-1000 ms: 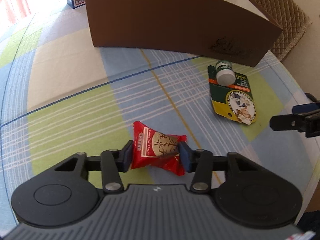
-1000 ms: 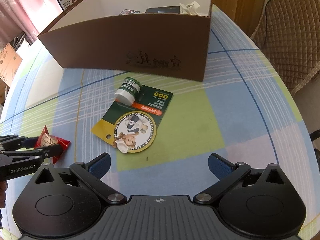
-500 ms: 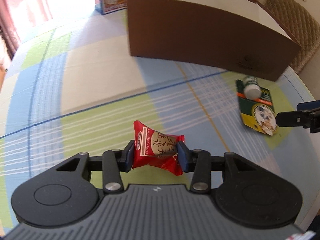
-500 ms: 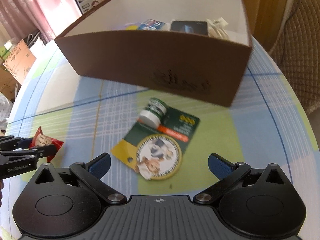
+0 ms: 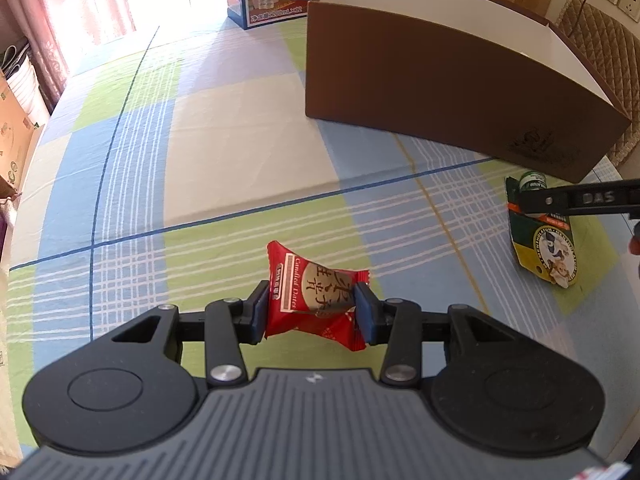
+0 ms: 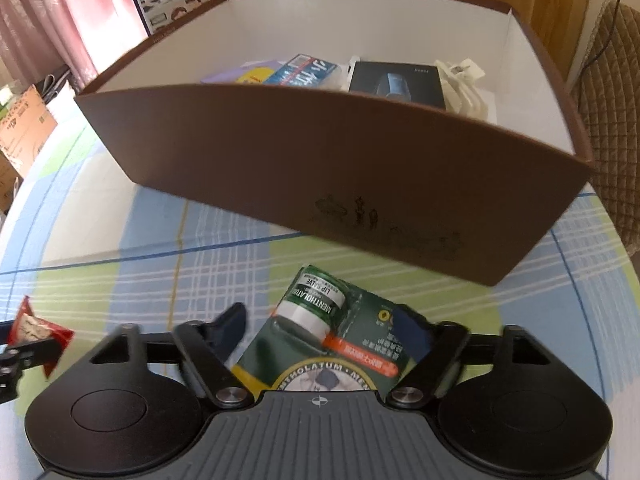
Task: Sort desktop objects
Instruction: 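Grasp the green lip balm card with the right tool while the left holds the candy, then carry the candy packet and lip balm card over the brown box with both tools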
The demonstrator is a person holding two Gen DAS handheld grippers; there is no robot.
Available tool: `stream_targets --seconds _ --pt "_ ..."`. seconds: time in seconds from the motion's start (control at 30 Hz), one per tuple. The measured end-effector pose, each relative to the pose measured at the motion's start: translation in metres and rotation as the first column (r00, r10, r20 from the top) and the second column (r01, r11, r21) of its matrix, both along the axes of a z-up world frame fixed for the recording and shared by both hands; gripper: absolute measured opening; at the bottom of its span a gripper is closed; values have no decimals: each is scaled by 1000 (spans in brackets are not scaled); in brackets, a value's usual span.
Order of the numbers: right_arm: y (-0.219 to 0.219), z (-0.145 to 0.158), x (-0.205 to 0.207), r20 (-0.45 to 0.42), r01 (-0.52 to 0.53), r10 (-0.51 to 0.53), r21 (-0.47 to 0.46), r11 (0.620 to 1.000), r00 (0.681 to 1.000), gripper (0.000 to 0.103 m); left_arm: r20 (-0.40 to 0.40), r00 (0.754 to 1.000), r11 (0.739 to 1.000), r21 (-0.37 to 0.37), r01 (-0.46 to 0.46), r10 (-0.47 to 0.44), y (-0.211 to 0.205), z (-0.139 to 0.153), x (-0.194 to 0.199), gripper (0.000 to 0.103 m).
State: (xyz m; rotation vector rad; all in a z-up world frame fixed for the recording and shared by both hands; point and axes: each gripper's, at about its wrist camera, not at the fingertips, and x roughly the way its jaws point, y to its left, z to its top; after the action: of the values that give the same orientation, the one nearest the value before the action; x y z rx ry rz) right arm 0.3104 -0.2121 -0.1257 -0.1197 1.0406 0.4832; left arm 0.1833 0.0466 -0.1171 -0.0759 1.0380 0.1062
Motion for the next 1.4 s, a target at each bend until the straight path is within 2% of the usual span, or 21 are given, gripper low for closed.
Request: stream_targets --seconds 0.07,0.1,0.13,0.37,0.5,0.63,0.73,0.8,1.0,1.03,1.07,1.17,1.4 --pt "1 -5 1 0 -18 18 -13 1000 1000 51 1 1000 1000 0 -2 2 1 1 -1 38" --pt "1 -6 -1 21 -37 37 -11 999 999 42 2 1000 1000 1 -4 4 1 2 -2 38" --pt "1 -6 -3 28 -69 69 -4 998 997 37 3 1000 1000 1 -6 6 1 2 -2 38" --pt "-9 -6 -30 26 -244 244 13 970 969 37 -5 1000 1000 -5 -7 7 2 2 -7 38" --pt "-22 -5 -46 15 -283 282 17 959 959 37 -17 1000 1000 -13 -3 3 0 0 -12 38" --pt "-31 -2 -65 -3 -267 267 15 964 964 37 -27 1000 1000 -20 1 -2 -3 -1 -17 38" --pt "-37 -1 -69 -16 -242 243 25 970 970 41 -30 1000 1000 -24 6 -6 -5 -2 -20 38" --pt "-37 0 -68 -14 -208 208 27 978 978 46 -28 1000 1000 -23 10 -10 -7 -2 -20 38" --pt "-28 2 -56 -9 -135 135 22 991 991 46 -12 1000 999 -21 27 -27 -14 2 -21 38" --pt "-27 1 -55 -13 -135 135 16 991 991 45 -11 999 999 -21 29 -30 -15 3 -22 38" --pt "-25 0 -56 -9 -140 140 13 990 990 38 -10 999 999 -21 32 -32 -16 3 -22 38" --pt "-23 1 -62 29 -191 192 -27 981 981 31 -9 999 999 -24 37 -37 -18 3 -25 38" --pt "-26 1 -68 18 -214 214 -44 976 977 30 -8 999 999 -26 46 -46 -22 4 -31 38"
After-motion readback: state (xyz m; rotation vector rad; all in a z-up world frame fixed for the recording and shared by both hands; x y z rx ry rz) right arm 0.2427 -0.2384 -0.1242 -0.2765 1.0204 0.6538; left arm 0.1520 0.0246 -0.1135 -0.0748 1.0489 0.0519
